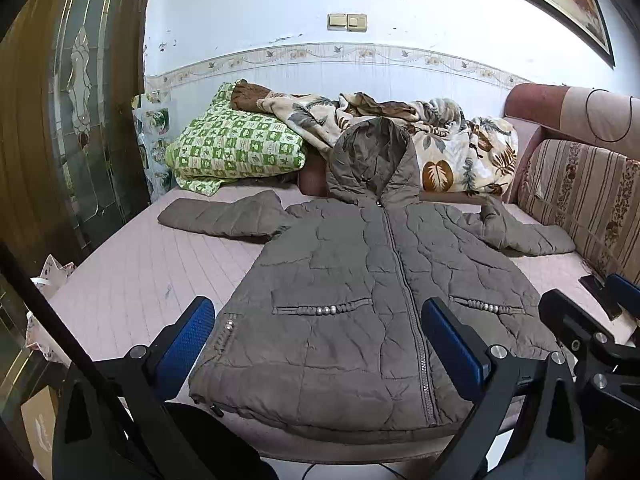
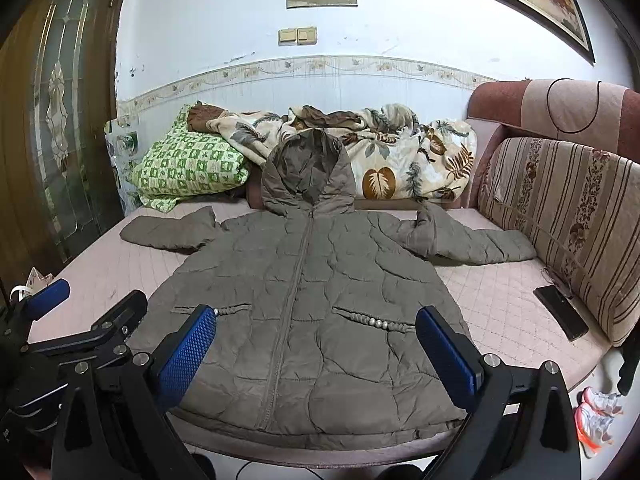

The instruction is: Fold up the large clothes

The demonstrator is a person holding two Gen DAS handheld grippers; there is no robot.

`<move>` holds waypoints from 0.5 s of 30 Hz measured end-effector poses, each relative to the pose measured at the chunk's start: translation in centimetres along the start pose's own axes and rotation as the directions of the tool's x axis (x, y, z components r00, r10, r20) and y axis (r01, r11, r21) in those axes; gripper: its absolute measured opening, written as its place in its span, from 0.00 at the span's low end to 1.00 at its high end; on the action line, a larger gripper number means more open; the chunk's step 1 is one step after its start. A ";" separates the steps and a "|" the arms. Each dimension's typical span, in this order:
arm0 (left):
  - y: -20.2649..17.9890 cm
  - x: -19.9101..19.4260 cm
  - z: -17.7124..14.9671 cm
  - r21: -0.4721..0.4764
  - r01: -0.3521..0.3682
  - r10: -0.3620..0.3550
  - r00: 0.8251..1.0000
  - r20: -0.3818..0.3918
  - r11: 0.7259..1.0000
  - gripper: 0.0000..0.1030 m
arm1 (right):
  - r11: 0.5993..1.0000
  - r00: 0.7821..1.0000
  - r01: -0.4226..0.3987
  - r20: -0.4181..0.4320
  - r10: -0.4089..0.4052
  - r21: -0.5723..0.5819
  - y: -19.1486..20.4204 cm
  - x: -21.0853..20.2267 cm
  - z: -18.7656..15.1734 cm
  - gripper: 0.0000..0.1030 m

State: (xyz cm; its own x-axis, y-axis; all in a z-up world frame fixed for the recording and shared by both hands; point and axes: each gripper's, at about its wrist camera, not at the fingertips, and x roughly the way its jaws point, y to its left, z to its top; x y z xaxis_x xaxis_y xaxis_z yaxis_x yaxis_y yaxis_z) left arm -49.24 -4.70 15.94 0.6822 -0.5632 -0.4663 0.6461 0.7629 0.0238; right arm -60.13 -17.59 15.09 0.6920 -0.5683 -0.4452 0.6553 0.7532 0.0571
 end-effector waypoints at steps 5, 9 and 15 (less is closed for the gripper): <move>-0.2 0.1 0.0 0.007 -0.002 0.003 1.000 -0.014 1.000 1.00 | 1.000 1.000 -0.002 -0.002 0.002 0.006 0.0 -0.1 -0.1 0.98; -0.2 0.2 -0.1 0.005 -0.002 0.002 1.000 -0.014 1.000 1.00 | 1.000 1.000 -0.007 -0.005 0.007 0.003 -0.2 -0.2 -0.2 0.98; 0.1 0.2 -0.2 0.008 -0.005 0.005 1.000 -0.024 1.000 1.00 | 1.000 1.000 -0.008 -0.010 0.008 0.013 -0.1 -0.1 -0.1 0.98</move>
State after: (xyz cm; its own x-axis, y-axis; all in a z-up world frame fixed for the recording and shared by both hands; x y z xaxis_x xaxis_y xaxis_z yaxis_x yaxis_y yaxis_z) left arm -49.11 -4.72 15.70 0.6771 -0.5519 -0.4869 0.6458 0.7628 0.0334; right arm -60.37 -17.56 15.02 0.6941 -0.5586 -0.4541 0.6536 0.7534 0.0723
